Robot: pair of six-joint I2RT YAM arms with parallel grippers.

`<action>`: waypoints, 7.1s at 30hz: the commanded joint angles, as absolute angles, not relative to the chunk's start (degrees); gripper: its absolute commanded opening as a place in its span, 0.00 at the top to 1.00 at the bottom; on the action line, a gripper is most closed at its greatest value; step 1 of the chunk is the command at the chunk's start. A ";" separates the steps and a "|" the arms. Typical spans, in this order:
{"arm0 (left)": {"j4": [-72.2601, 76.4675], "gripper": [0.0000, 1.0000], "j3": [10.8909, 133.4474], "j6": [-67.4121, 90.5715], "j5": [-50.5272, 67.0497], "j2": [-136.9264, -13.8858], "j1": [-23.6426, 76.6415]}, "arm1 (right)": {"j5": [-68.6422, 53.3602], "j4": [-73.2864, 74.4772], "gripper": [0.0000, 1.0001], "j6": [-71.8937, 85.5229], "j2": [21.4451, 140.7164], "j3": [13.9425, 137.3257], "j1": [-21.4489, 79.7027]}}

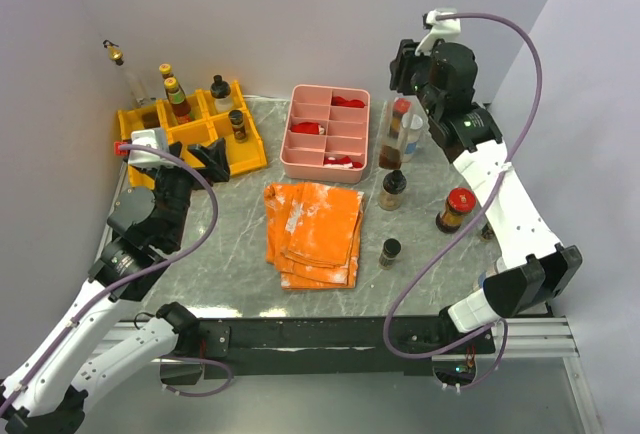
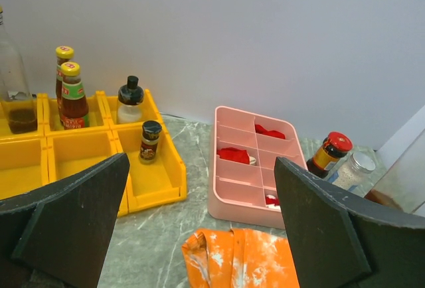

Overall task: Organize the condiment bottles
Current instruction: Place the bottle at the center of the board, then pick up the bottle from the center of the board, then place the bottle in the storage box.

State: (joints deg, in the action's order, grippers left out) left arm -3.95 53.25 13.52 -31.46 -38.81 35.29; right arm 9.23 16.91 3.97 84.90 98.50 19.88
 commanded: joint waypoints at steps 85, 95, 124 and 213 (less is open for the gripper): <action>-4.77 0.16 39.56 27.24 -32.51 -44.83 34.89 | 17.05 -2.29 0.00 12.83 49.49 49.57 64.86; -1.76 0.32 36.39 27.25 -36.57 -44.56 34.98 | 17.58 -1.41 0.00 11.95 43.07 45.26 64.86; -15.73 0.99 54.66 21.81 -48.85 -48.60 34.81 | 18.46 1.49 0.00 10.46 37.62 45.70 64.78; 25.05 0.89 100.19 5.71 -2.55 -116.01 -17.05 | 24.87 -5.89 0.00 11.07 34.72 36.21 64.78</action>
